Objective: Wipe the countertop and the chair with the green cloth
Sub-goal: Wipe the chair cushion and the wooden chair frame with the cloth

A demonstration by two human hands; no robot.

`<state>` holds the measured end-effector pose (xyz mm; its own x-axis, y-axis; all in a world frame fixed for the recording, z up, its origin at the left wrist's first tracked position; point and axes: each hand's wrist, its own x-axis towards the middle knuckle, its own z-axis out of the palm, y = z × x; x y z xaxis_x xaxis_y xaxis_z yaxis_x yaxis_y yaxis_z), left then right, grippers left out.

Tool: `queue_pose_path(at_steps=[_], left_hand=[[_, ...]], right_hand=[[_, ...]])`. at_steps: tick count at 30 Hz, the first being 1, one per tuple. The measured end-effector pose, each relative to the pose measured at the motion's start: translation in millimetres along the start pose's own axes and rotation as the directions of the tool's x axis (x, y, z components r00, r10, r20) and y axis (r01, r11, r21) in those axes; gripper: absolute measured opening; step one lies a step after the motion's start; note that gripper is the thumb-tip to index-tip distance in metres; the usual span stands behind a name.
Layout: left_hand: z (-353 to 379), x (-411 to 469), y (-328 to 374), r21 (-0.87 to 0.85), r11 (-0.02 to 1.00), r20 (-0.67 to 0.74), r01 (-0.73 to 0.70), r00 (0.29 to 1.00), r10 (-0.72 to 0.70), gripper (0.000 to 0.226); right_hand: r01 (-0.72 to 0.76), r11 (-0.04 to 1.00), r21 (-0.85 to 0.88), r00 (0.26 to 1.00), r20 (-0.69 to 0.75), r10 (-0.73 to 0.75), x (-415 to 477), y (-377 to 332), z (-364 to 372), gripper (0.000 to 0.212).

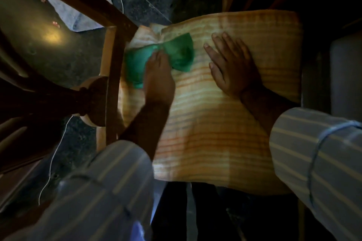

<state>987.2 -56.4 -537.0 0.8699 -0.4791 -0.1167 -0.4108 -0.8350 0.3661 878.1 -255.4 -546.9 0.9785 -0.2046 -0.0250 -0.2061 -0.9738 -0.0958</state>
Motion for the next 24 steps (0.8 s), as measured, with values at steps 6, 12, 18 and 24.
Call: queue_pose_path(at_steps=[6,12,18,24], left_hand=[[24,-112,43,-0.028,0.965,0.080,-0.260,0.962,0.261,0.057],[18,-253,46,-0.237,0.816,0.447,-0.527,0.687,0.573,0.040],[-23,-233,38,-0.292,0.910,0.556,-0.296,0.722,0.413,0.032],[-119,-110,47,-0.318,0.935,0.203,-0.157,0.952,0.229,0.040]], right_hand=[[0.002,1.000,0.012,1.000,0.022,-0.002,3,4,4,0.058],[-0.004,1.000,0.022,1.000,0.008,0.004,1,2,4,0.057],[-0.003,1.000,0.030,1.000,0.013,0.003,1,3,2,0.057],[-0.057,0.992,0.112,0.991,0.125,0.043,8,3,-7,0.057]])
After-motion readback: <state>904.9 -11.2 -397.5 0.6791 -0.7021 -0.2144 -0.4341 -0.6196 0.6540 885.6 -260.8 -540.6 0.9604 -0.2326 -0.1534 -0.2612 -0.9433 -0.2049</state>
